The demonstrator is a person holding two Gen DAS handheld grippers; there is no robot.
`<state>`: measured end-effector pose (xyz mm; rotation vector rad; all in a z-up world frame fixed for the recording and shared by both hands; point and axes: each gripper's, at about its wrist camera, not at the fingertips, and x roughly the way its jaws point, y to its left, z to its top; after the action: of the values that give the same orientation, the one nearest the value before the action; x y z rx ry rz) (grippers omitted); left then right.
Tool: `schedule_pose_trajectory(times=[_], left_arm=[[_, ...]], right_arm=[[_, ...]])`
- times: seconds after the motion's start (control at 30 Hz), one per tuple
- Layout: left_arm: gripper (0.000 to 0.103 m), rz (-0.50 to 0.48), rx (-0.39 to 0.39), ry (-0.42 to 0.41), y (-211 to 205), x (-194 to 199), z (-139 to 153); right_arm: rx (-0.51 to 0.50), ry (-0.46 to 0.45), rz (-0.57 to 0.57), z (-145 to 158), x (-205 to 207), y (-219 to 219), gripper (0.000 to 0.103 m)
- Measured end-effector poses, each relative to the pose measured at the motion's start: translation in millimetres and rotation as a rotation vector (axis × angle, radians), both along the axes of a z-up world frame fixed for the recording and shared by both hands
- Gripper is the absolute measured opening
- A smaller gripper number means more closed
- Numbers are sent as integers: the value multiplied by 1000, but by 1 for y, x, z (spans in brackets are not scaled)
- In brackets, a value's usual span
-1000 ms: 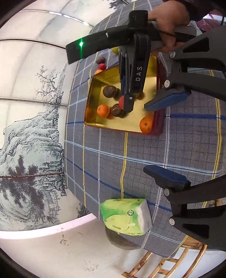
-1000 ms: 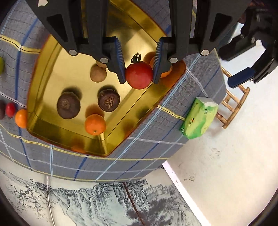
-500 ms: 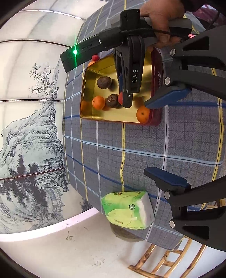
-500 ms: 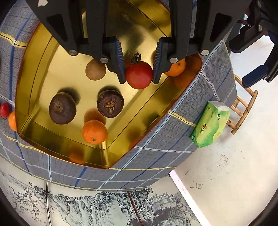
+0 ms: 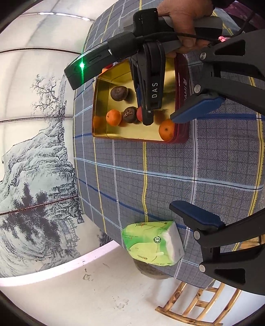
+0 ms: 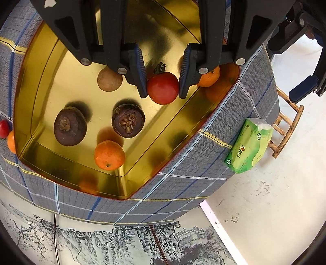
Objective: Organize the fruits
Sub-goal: 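Carry the red tomato over the tin and release it with the right gripper, then move both grippers back toward the loose fruits beside the tin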
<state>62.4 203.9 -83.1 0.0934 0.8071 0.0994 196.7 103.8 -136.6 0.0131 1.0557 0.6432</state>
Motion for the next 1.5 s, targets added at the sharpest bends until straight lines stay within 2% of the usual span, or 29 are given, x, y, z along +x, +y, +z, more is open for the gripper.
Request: schedule_pose_trajectory(times=[0.23,0.83,1.33,1.5], left_arm=[[81,-2,29,1,0,0,-3],[82,0,23,4,-3,0,-4],[82,0,31,7,-3,-2,-8],[82,1,44,5,-4,-8,-4]], right_arm=[[3,0,-1,-1,0,0,29],[6,3,-3,-2,2,0,29],[74,-2,-14,2,0,-5,31],[128,-60,-2,22,-19,-18,31]])
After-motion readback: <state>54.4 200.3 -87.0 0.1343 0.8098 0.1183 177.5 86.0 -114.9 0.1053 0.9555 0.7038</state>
